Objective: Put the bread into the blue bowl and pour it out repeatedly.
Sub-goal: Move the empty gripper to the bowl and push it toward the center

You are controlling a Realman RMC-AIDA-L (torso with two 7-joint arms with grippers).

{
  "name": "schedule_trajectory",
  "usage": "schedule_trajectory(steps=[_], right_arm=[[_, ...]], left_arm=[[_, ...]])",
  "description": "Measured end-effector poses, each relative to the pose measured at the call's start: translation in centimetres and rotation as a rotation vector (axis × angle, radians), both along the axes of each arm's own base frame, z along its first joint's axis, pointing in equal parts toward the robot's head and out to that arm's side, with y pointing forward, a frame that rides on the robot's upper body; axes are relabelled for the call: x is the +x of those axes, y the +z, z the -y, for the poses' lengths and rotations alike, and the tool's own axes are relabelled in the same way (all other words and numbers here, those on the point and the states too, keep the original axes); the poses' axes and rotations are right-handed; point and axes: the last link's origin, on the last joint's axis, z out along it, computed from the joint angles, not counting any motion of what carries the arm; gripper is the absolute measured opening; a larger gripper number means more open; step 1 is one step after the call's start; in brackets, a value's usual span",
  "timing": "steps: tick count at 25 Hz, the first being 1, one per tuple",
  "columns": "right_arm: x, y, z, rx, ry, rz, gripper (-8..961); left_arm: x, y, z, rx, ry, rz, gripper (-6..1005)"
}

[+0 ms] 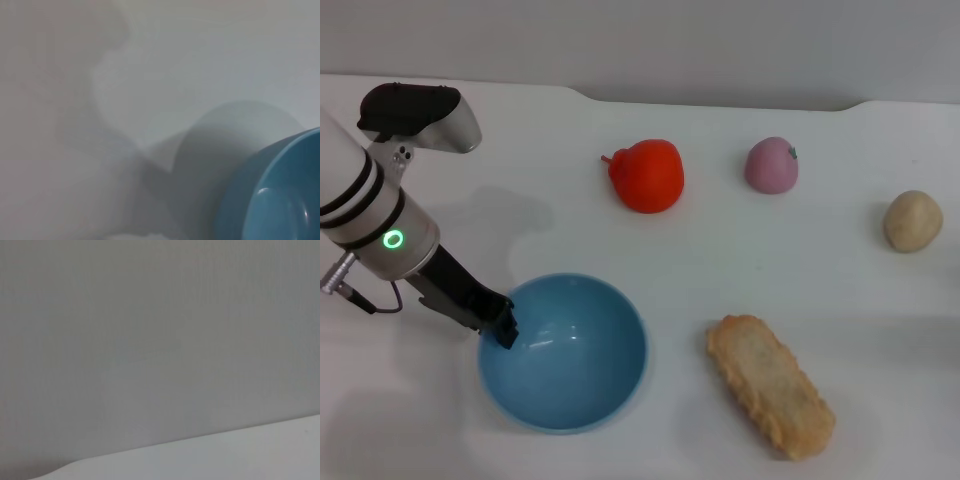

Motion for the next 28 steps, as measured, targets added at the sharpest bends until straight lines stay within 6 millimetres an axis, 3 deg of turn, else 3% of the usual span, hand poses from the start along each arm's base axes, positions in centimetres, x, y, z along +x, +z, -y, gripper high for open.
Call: schedule_trajectory(steps=[3,10,16,20,24,28], right_arm=[[-0.1,0.0,-0.1,0.002,0.004,0.001,393],[-0.2,0.0,-0.3,0.0,0.005,-0.011,393],[-1.4,-1.0,-1.0,-0.014,0.03,-0.277,393],[-3.8,-1.2,-3.0,-0.213,0.133,-0.476,393],[-6.5,0.3,-4.7,-0.493,0.161,-0.607,393],[-9.3,1.8,-4.8,-0.662,0.181,-0.721,393]], left_arm=[[0.2,0.0,-0.1,-0.003,-0.003,0.0,150],[0.2,0.0,-0.1,-0.002,0.009,0.001,66],[0.7,0.2,-0.1,0.004,0.007,0.03,18],[1.2,0.4,-0.5,0.024,-0.009,0.053,18],[1.7,0.8,-0.7,0.052,-0.031,0.066,18],[1.8,1.3,-0.9,0.083,-0.033,0.094,18]])
